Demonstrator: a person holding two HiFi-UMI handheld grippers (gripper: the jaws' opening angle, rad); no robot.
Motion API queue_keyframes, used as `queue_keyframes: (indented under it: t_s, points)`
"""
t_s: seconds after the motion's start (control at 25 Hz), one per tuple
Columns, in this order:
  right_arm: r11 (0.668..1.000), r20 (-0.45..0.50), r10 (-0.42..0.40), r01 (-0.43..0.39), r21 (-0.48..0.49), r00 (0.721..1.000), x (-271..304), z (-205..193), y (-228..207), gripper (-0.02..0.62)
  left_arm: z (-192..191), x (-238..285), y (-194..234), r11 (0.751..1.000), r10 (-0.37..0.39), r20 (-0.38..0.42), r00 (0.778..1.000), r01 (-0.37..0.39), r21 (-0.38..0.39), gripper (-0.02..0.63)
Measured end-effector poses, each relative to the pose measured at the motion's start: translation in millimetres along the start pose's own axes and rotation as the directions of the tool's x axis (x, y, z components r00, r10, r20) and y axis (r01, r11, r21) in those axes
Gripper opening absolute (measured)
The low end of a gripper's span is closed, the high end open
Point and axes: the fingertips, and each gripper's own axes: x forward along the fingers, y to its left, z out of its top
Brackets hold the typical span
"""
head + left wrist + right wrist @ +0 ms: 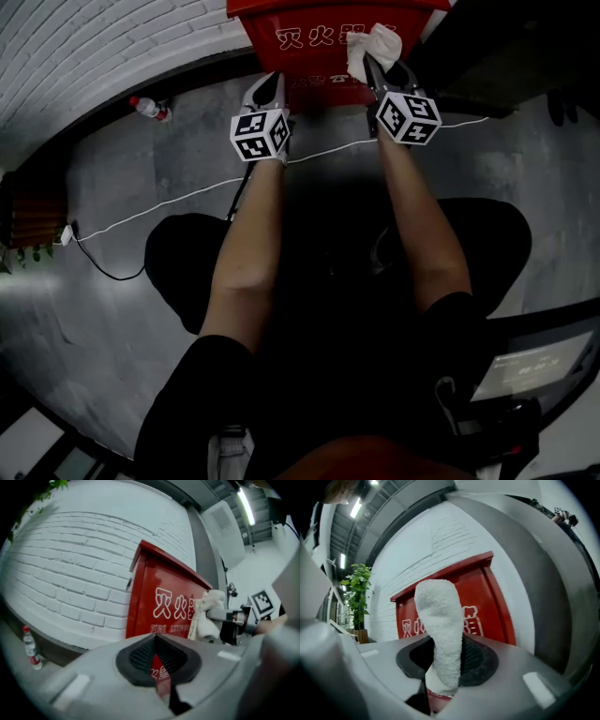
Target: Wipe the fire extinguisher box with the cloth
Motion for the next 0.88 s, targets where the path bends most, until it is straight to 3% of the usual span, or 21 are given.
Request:
queue_keyframes:
  t_s: [0.16, 0.36, 0.64, 0.88]
  points:
    - [0.984, -0.070, 0.169, -0.172, -0.038, 0.983, 18.6, -25.9, 66.5, 0.120, 1.0, -19.5, 28.9, 0.998, 0.056, 0.009, 0.998, -0.056, 0.000, 0.000]
    - [0.962, -0.208, 0.249, -0.267, -0.062, 0.946, 35.5, -93.0, 115.1, 0.120, -2.6, -25.0, 44.4, 0.996, 0.084, 0.001, 0.996, -0.084, 0.027, 0.000]
    - [0.956, -0.300, 0.258, -0.288, -0.062, 0.919, 56.6, -145.2, 138.1, 0.120, -46.6, -22.3, 51.0, 0.997, 0.079, -0.074, 0.994, -0.078, 0.028, 0.000]
    - [0.968, -0.333, 0.217, -0.246, -0.047, 0.918, 58.4, -162.4, 142.1, 0.120, -49.4, -17.7, 50.2, 0.998, 0.056, -0.072, 0.996, -0.057, -0.006, 0.000]
